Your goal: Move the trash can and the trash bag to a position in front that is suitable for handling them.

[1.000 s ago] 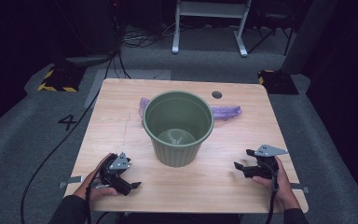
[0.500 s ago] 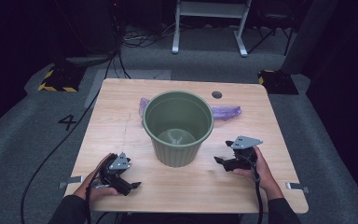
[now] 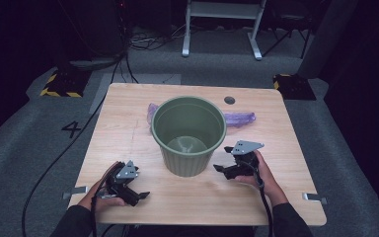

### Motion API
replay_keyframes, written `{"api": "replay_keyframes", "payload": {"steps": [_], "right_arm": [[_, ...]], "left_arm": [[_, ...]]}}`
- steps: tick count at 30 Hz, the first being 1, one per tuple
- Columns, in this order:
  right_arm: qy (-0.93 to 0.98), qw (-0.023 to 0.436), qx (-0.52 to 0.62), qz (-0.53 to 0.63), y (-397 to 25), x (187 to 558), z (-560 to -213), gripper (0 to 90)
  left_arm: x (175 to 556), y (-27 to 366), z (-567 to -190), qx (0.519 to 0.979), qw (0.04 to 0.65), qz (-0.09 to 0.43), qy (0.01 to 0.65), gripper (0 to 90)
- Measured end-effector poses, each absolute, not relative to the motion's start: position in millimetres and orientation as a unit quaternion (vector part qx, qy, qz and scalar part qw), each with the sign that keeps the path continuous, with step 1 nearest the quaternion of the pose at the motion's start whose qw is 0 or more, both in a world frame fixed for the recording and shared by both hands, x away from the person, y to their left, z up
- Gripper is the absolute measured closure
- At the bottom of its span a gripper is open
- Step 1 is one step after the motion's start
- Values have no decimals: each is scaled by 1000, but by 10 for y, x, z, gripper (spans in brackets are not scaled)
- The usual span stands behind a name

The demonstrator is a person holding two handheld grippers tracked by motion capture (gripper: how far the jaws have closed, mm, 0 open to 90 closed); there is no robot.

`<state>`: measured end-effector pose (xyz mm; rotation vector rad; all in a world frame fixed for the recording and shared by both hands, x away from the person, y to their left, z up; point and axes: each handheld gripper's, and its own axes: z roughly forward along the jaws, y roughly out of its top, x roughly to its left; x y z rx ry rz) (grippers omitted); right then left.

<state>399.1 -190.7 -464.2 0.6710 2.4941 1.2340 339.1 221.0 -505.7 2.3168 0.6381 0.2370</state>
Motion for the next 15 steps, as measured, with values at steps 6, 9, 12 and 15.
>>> {"api": "replay_keyframes", "payload": {"steps": [6,9,12,15], "right_arm": [[858,126,223,445,-1764,3976,-4608,175],[860,122,214,447,-1703,3954,-4601,177],[863,124,209,444,-1646,3951,-4606,160],[863,124,206,444,-1609,3954,-4609,164]], "left_arm": [[3421,2202,-5056,898,356,92,243,1],[3423,2199,-5059,897,357,91,244,1],[3423,2200,-5059,897,357,91,244,1],[3423,2199,-5059,897,357,91,244,1]]}}
